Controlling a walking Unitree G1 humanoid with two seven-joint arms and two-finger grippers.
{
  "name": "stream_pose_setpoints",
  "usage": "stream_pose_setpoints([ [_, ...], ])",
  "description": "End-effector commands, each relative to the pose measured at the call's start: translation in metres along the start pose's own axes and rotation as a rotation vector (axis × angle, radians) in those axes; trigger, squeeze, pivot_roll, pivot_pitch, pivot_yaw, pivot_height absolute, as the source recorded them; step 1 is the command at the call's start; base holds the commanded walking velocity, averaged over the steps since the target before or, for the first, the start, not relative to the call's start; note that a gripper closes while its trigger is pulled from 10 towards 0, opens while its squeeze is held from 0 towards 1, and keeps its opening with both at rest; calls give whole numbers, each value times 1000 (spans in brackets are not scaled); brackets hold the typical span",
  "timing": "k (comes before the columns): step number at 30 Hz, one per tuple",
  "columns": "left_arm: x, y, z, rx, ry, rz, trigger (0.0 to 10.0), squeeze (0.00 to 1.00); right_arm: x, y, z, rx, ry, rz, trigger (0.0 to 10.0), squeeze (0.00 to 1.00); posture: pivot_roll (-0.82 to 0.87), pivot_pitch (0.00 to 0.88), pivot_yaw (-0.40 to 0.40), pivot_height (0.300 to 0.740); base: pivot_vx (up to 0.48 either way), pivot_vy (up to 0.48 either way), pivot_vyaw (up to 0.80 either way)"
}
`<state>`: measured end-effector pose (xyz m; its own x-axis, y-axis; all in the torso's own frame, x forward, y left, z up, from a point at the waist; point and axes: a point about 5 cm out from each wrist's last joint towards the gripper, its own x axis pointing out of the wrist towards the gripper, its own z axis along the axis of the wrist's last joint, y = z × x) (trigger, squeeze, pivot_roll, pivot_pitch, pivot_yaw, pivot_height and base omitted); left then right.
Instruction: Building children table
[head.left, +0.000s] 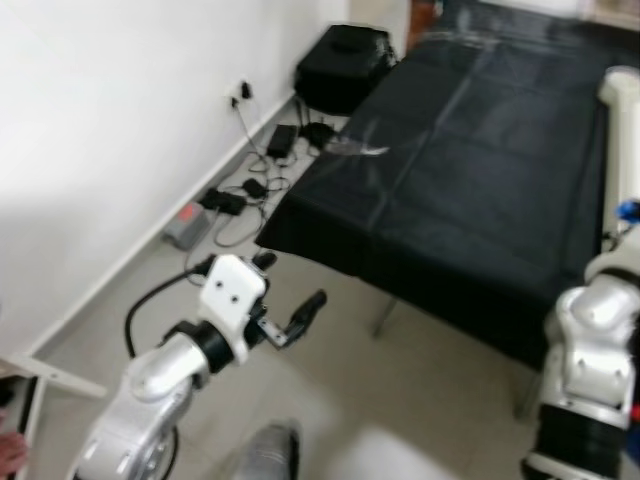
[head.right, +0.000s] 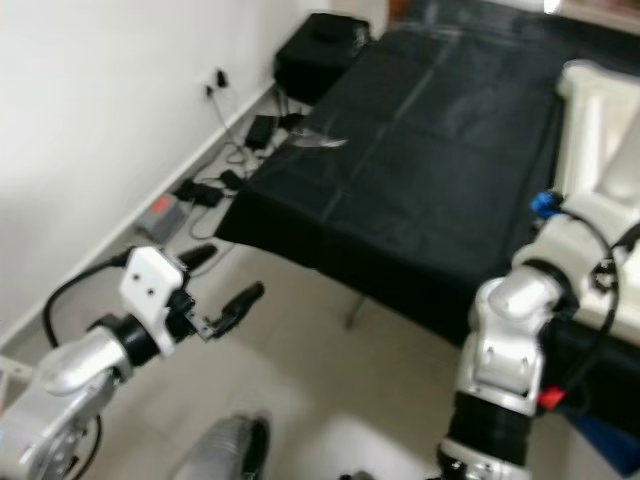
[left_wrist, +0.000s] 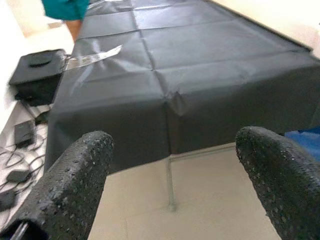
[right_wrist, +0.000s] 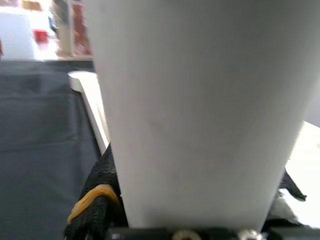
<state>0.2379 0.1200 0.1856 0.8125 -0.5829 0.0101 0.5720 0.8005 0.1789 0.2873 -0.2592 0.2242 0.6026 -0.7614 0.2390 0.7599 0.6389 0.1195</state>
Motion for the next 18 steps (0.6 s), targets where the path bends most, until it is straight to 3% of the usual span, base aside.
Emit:
stream_pose_setpoints([
  [1,-1,-4,-2,3,7,-15,10000,0,-13,22,-16,50,85,156,10000,0,202,271,6,740,0,0,0],
  [6,-1,-7,-2,-1,7,-24,10000,0,-11,40,26,89,-149,250,10000,0,198,262,7,740,0,0,0],
  [11,1,-8,-3,-3,3,-28,10000,0,-5,51,47,134,-213,298,10000,0,194,244,3,740,0,0,0],
  [16,2,-8,-3,-4,-2,-28,10000,0,-4,54,53,159,-228,337,10000,0,190,234,-1,740,0,0,0],
  [18,3,-9,-3,-8,-6,-30,10000,0,-3,59,60,208,-239,393,10000,0,190,230,0,740,0,0,0],
])
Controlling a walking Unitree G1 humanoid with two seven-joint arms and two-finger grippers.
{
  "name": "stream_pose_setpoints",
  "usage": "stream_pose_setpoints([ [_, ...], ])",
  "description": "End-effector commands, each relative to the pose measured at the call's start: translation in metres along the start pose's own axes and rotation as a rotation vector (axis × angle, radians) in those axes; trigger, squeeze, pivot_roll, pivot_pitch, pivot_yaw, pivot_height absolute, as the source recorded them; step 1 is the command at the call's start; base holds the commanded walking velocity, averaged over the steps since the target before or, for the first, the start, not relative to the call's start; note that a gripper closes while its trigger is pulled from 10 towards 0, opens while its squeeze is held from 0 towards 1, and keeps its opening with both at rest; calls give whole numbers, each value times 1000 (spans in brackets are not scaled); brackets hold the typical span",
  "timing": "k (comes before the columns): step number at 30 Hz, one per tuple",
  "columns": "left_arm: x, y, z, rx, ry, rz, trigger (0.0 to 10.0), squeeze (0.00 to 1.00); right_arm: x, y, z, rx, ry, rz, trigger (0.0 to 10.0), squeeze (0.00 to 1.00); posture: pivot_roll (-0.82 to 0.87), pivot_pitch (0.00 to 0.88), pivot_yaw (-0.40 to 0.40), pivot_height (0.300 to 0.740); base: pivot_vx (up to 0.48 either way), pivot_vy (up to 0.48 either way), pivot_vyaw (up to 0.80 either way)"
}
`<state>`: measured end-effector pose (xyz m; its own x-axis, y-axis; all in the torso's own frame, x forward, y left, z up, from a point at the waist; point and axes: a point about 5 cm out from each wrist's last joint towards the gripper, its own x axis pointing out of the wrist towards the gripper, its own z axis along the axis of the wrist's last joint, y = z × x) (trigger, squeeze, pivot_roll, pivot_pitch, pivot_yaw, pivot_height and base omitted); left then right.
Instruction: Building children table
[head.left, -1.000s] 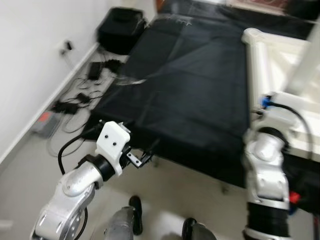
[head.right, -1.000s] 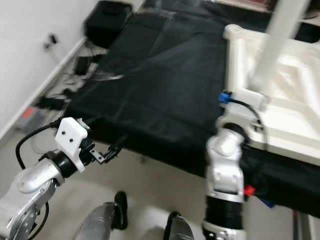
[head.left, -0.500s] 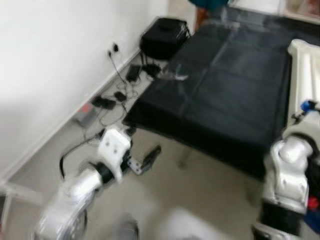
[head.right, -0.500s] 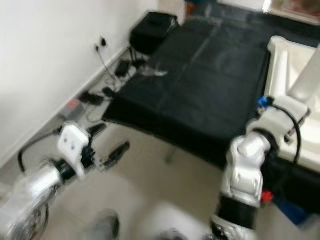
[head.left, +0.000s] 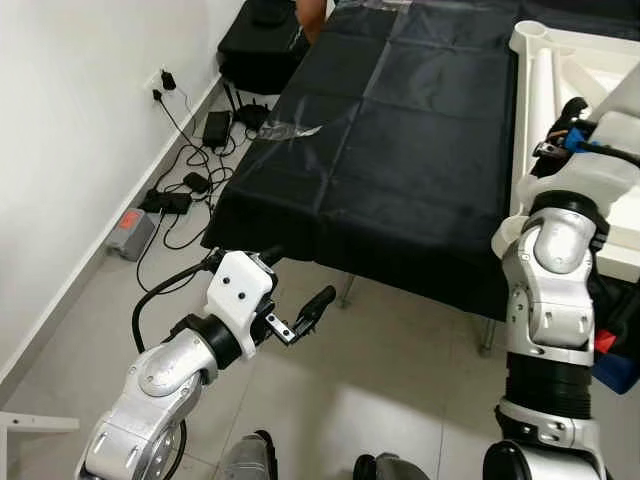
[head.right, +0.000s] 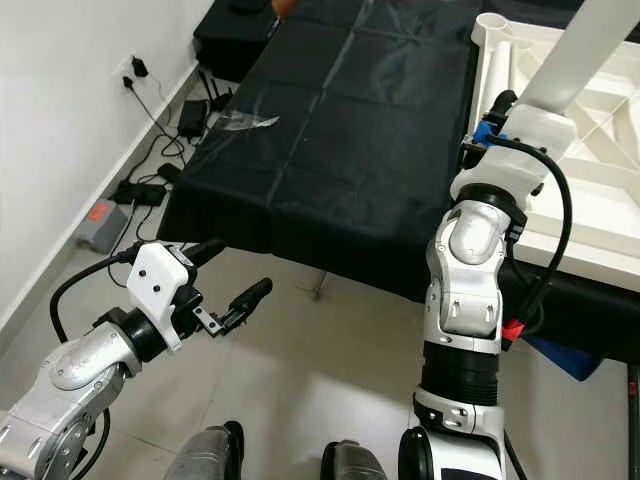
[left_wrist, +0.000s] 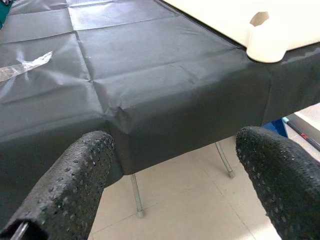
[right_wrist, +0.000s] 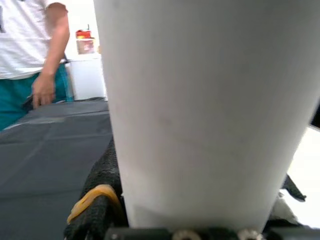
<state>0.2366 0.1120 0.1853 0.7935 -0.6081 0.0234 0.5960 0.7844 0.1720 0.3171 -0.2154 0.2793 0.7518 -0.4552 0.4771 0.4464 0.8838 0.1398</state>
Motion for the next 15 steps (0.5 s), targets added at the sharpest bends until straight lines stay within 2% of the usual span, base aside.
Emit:
stream_pose_setpoints([
  [1,0,-1,-4,-1,13,-1,10000,0,2,3,8,38,-40,26,10000,0,190,230,0,740,0,0,0],
  [2,1,-2,-3,-8,2,5,10000,0,5,13,16,135,-47,117,10000,0,187,213,6,740,0,0,0],
  [3,3,-4,-4,-14,-3,12,10000,0,5,23,23,184,-63,213,10000,0,184,189,1,740,0,0,0],
  [4,3,-4,-4,-14,-3,12,10000,0,5,23,23,184,-63,213,10000,0,184,189,1,740,0,0,0],
  [5,6,-6,-3,-19,-11,14,10000,0,1,32,28,250,-65,310,10000,0,183,185,-2,740,0,0,0],
  [7,11,-10,-1,-12,-30,20,10000,0,-14,45,26,286,-51,435,10000,0,175,155,-13,740,0,0,0],
  [10,11,-10,-1,-12,-30,20,10000,0,-14,45,26,286,-51,435,10000,0,175,155,-13,740,0,0,0],
  [12,15,-10,0,-17,-51,44,10000,0,-23,48,18,278,-24,461,10000,0,165,126,-21,740,0,0,0],
  [15,17,-7,2,-15,-63,69,10000,0,-26,48,14,276,-7,463,10000,0,161,112,-23,740,0,0,0],
])
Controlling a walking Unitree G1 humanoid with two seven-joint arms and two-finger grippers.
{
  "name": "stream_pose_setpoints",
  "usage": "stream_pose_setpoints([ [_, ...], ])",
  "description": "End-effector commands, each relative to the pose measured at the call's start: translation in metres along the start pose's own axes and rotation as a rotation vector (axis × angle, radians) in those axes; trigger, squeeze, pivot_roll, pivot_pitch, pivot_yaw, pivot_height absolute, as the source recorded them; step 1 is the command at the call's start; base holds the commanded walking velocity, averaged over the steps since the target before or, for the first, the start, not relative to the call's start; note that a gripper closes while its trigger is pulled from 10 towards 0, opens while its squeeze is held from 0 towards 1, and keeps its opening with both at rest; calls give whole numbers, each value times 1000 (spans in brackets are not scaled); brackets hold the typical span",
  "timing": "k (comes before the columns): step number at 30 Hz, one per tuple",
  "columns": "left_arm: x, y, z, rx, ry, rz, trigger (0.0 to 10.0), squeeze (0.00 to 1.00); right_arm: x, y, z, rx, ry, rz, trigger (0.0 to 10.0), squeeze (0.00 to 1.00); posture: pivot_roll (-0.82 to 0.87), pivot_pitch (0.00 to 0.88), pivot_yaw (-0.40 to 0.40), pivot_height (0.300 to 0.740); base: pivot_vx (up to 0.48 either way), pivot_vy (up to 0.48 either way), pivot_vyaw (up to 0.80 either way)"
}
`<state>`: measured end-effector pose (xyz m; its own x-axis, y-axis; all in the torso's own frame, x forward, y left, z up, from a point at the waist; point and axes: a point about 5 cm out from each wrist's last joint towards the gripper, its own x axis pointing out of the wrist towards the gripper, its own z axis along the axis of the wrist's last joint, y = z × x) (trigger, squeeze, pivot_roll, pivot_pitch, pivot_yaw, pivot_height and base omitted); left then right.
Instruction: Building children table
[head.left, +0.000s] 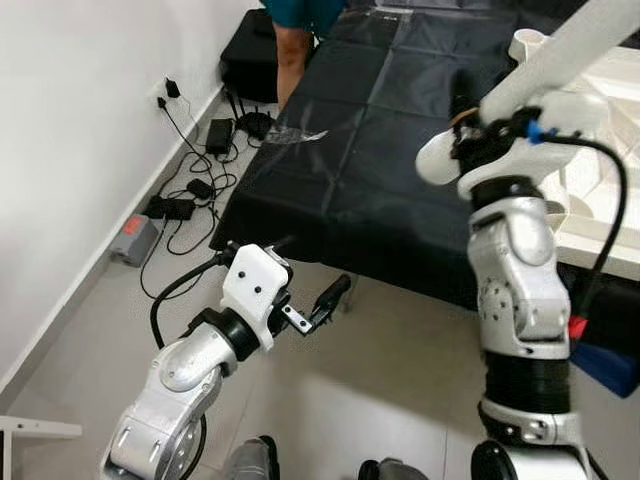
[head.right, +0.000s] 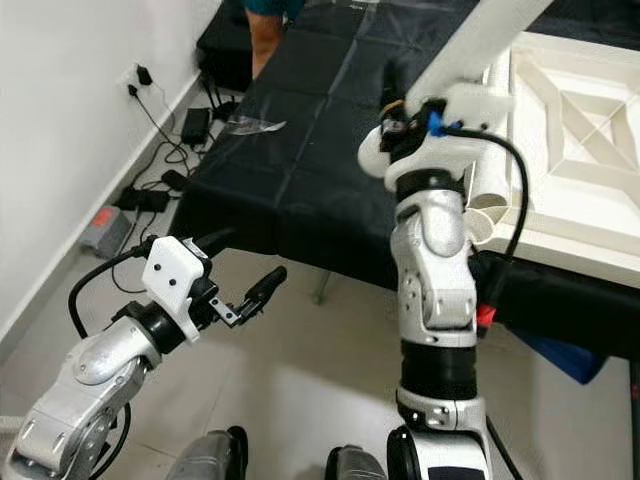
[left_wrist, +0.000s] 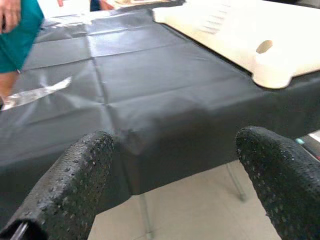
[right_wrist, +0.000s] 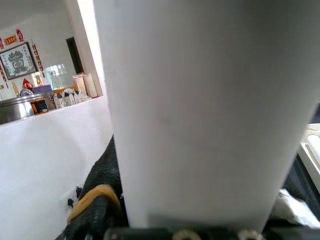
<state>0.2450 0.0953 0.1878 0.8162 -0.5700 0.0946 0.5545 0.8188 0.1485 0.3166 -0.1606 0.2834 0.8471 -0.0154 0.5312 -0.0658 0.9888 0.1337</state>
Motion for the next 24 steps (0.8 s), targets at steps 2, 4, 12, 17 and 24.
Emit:
stream_pose_setpoints([
  [2,3,3,-1,10,-10,32,10000,0,-4,1,0,1,-4,9,10000,0,151,100,-24,740,255,-334,0],
  [4,6,5,-1,12,-16,43,10000,0,-5,0,-4,-5,10,15,10000,0,144,90,-31,740,302,-330,0],
  [12,11,11,-2,28,-25,79,10000,0,-4,-6,-4,-15,17,35,10000,0,130,92,-38,740,362,-310,0],
  [17,10,14,-6,33,-7,102,10000,0,-2,-6,-4,-25,18,39,10000,0,129,93,-40,740,377,-262,0],
  [24,8,17,-10,10,2,145,10000,0,6,-7,-1,-16,14,134,10000,0,132,96,-43,740,0,0,0],
])
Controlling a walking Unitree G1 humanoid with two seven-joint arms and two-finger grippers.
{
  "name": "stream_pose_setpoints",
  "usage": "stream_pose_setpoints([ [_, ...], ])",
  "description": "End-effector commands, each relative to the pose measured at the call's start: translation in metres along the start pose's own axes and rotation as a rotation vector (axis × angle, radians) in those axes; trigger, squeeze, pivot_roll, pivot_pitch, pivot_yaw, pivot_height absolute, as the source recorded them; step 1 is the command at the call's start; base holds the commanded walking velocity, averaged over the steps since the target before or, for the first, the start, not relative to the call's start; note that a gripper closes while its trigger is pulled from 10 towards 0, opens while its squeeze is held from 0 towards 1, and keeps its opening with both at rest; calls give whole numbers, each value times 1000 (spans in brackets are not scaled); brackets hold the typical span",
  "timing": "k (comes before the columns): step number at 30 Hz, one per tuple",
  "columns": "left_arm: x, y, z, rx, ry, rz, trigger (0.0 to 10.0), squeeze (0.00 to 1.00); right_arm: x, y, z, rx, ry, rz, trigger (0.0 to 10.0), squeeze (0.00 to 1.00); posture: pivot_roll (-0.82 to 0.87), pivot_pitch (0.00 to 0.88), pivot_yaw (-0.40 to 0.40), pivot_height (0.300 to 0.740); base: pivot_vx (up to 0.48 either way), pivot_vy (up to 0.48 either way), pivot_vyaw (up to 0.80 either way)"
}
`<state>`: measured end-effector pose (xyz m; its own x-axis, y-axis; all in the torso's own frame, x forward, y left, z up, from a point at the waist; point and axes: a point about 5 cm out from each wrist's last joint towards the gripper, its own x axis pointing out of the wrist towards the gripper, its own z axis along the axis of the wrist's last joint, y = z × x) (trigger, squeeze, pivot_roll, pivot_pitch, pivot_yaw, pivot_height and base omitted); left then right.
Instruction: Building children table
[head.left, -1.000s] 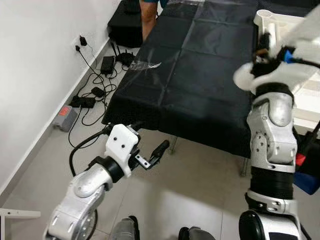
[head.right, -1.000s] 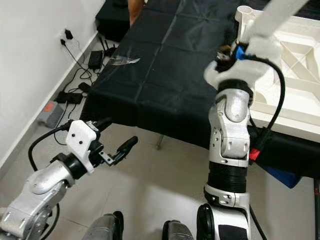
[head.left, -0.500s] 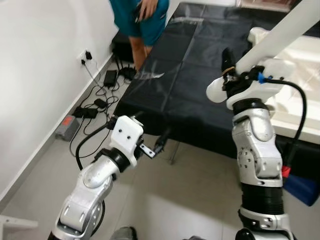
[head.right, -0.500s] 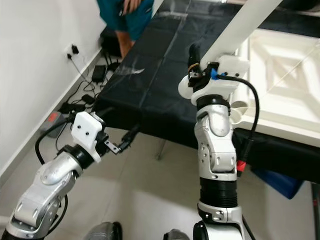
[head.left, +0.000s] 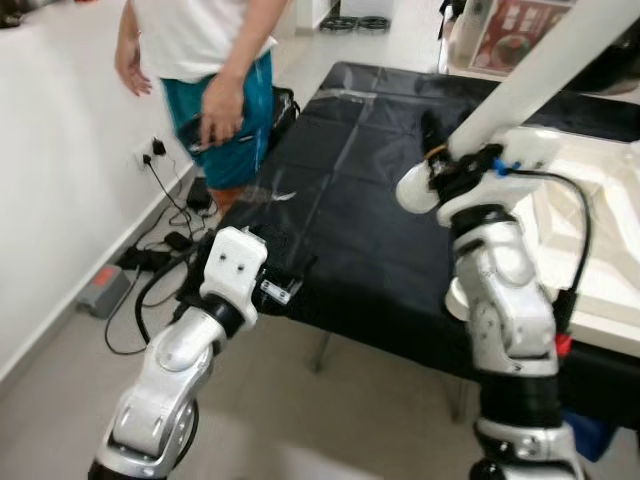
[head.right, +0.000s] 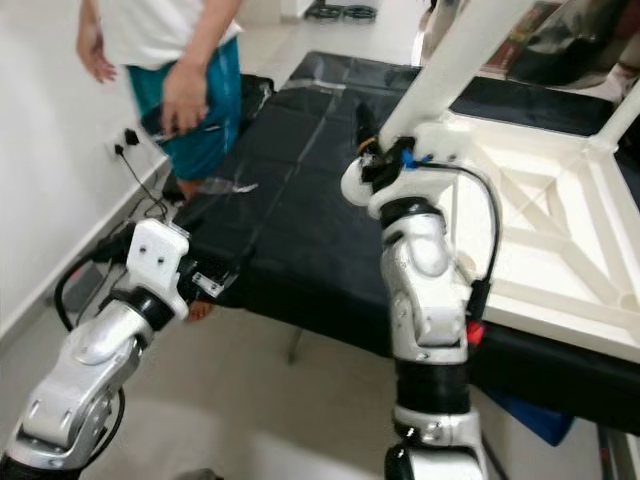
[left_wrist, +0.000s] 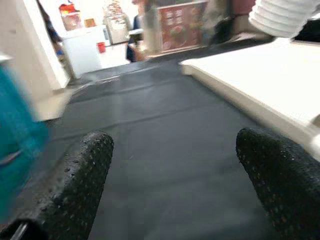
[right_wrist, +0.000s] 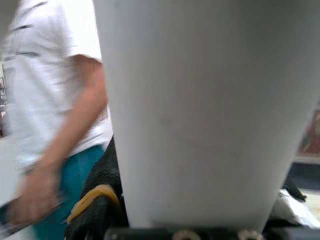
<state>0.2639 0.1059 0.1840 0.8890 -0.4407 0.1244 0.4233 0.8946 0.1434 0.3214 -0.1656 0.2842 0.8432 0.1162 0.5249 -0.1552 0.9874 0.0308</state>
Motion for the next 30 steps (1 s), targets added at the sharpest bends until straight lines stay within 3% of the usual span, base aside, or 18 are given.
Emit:
stream_pose_setpoints([
  [1,-2,-2,-3,-5,10,-9,10000,0,2,-3,0,30,-1,32,10000,0,131,99,-41,740,0,0,0],
  [6,-3,-4,-6,-11,18,-25,10000,0,2,-5,-1,55,14,77,10000,0,130,109,-39,740,0,0,0],
  [8,-12,-15,-14,-51,52,-93,10000,0,3,-13,-2,139,58,232,10000,0,128,152,-39,740,0,0,-466],
  [9,-12,-15,-14,-51,52,-93,10000,0,3,-13,-2,139,58,232,10000,0,128,152,-39,740,0,0,-525],
  [11,-21,-25,-21,-82,80,-141,10000,0,10,-22,4,232,78,358,10000,0,128,167,-41,740,0,0,0],
  [18,-24,-29,-23,-93,90,-151,10000,0,23,-27,12,255,64,392,10000,0,126,173,-43,740,0,0,0],
  [22,-24,-30,-25,-82,98,-151,10000,0,33,-26,11,253,98,475,10000,0,133,172,-56,740,0,0,0],
  [25,-22,-31,-12,-102,66,-183,10000,0,15,-7,6,297,218,744,10000,0,130,156,-59,740,0,0,0],
  [28,-22,-31,-8,-109,56,-195,10000,0,11,-4,6,312,233,783,10000,0,130,156,-59,740,0,0,0],
  [29,-19,-32,-5,-94,72,-237,10000,0,-1,2,-6,294,274,788,10000,0,138,130,-61,740,0,0,0],
  [30,-19,-32,-5,-94,72,-237,10000,0,-1,2,-6,294,274,788,10000,0,138,130,-61,740,0,0,0],
])
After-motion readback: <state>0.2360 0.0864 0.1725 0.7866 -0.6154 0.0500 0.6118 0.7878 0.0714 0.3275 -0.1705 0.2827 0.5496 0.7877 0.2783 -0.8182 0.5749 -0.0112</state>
